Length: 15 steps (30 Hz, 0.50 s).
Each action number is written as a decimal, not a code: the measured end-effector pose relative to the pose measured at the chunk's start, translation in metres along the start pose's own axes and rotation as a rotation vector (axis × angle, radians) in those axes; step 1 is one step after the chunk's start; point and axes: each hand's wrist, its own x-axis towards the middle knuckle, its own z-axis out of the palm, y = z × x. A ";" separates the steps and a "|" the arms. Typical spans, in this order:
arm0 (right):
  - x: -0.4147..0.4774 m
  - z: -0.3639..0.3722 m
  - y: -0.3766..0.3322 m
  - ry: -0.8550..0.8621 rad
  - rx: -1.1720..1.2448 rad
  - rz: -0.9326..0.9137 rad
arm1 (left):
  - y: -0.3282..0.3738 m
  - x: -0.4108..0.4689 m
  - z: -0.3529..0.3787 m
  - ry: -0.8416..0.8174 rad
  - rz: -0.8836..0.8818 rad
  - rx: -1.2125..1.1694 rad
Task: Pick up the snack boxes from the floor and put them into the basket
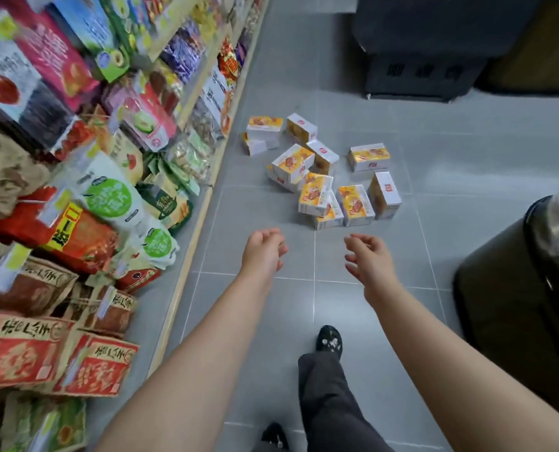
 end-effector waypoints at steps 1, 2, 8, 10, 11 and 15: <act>0.023 -0.001 -0.007 0.006 -0.003 0.006 | 0.006 0.019 0.013 -0.002 -0.001 0.005; 0.044 -0.002 -0.013 0.011 -0.008 0.013 | 0.011 0.036 0.024 0.000 -0.008 0.004; 0.167 0.000 -0.059 -0.009 -0.065 0.062 | 0.062 0.131 0.098 0.010 -0.048 0.001; 0.209 0.002 -0.078 -0.009 -0.101 0.073 | 0.078 0.161 0.120 0.013 -0.056 -0.011; 0.228 0.004 -0.085 -0.008 -0.121 0.079 | 0.084 0.176 0.127 0.020 -0.069 -0.019; 0.294 0.016 -0.102 -0.026 -0.183 0.104 | 0.091 0.232 0.144 0.060 -0.151 -0.021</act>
